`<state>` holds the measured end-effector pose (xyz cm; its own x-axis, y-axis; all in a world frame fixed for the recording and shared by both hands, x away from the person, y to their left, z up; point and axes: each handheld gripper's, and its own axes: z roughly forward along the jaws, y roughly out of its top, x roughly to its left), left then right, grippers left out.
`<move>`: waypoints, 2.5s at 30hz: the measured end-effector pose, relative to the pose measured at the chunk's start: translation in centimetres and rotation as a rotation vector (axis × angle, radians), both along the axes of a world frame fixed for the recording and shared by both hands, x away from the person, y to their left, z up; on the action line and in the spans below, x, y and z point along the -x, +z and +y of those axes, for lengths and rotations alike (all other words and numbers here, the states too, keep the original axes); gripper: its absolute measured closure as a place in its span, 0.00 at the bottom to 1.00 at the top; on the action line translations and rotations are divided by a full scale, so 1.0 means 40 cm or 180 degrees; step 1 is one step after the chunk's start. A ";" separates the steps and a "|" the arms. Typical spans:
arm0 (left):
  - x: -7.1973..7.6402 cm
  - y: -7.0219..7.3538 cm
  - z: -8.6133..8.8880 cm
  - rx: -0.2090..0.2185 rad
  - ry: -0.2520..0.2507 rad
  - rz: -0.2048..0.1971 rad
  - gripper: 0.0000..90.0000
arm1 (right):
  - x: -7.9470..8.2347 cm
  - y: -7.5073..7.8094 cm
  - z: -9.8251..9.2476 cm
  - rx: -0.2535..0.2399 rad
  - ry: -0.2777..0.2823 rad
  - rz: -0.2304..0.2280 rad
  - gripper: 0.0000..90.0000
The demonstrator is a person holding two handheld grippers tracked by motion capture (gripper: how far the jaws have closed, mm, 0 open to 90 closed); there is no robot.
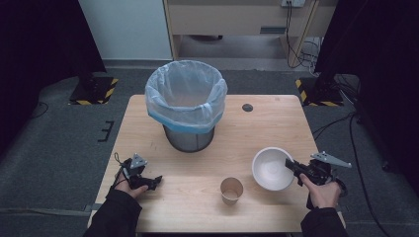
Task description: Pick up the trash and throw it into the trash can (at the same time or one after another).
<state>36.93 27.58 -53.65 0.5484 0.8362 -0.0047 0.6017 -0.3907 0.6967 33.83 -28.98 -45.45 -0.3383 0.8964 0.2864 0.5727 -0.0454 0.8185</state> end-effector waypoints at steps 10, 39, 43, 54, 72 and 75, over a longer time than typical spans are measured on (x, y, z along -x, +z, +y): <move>0.000 0.000 0.000 0.0000 0.0000 -0.0001 0.00 | 0.006 0.035 -0.005 -0.0281 -0.0116 -0.0372 0.93; 0.000 0.000 0.000 -0.0005 0.0002 -0.0001 0.00 | -0.026 0.221 0.042 -0.0869 -0.0178 -0.1272 0.93; 0.000 0.000 0.000 -0.0005 0.0002 -0.0001 0.00 | -0.037 0.263 0.057 -0.0898 -0.0147 -0.1391 0.93; 0.000 0.000 0.000 -0.0005 0.0003 0.0000 0.00 | -0.065 0.361 0.100 -0.0932 -0.0073 -0.1619 0.93; 0.000 0.000 0.000 -0.0007 0.0000 0.0000 0.00 | -0.140 0.479 0.189 -0.0985 -0.0038 -0.1855 0.93; 0.000 0.000 -0.001 0.0004 0.0008 -0.0003 0.00 | -0.152 0.492 0.207 -0.0992 -0.0023 -0.1872 0.93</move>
<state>36.92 27.55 -53.66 0.5462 0.8377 -0.0052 0.6020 -0.3882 0.6977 39.90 -20.71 -25.78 -0.5117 0.8043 0.3021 0.0335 -0.3327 0.9424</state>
